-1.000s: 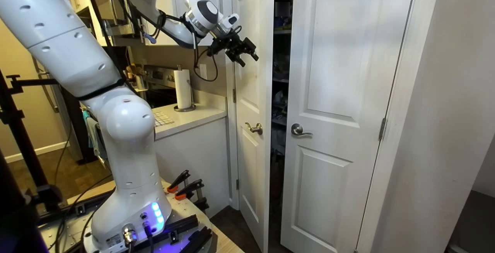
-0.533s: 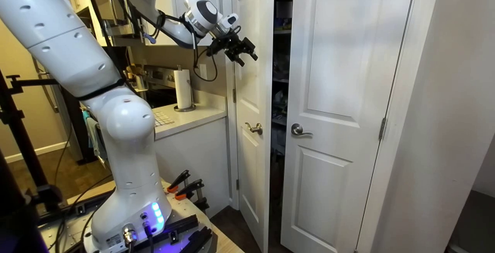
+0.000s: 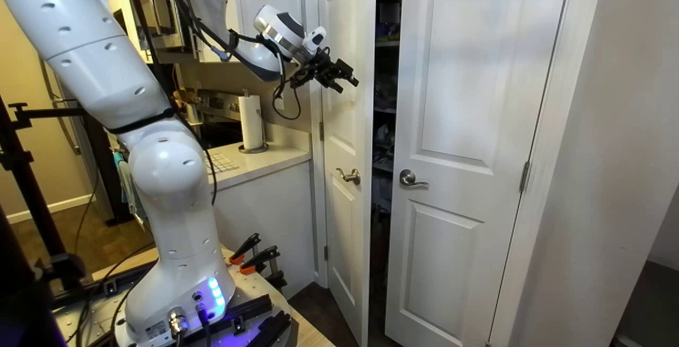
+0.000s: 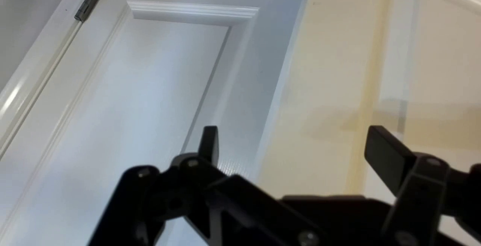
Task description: Close the cabinet door
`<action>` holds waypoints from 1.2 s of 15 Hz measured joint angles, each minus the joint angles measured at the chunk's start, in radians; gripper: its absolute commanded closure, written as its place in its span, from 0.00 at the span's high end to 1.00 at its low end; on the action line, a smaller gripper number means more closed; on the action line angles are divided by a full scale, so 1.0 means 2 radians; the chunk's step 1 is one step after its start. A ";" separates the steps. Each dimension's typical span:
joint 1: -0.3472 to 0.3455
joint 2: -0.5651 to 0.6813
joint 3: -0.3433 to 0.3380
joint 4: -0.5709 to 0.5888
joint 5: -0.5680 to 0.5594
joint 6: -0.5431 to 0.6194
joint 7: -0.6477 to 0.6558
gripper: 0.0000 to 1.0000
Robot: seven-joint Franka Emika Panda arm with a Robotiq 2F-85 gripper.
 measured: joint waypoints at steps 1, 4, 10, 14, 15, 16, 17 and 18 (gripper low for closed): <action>-0.010 0.004 0.005 0.002 -0.020 0.000 0.016 1.00; -0.037 0.017 0.017 0.013 -0.082 0.000 0.066 1.00; -0.077 0.068 0.043 0.062 -0.218 -0.001 0.197 1.00; -0.081 0.108 0.050 0.093 -0.278 -0.009 0.249 1.00; -0.081 0.118 0.051 0.101 -0.289 -0.012 0.258 1.00; -0.081 0.128 0.052 0.110 -0.300 -0.014 0.264 1.00; -0.081 0.137 0.052 0.119 -0.310 -0.018 0.268 1.00; -0.080 0.147 0.053 0.129 -0.320 -0.022 0.272 1.00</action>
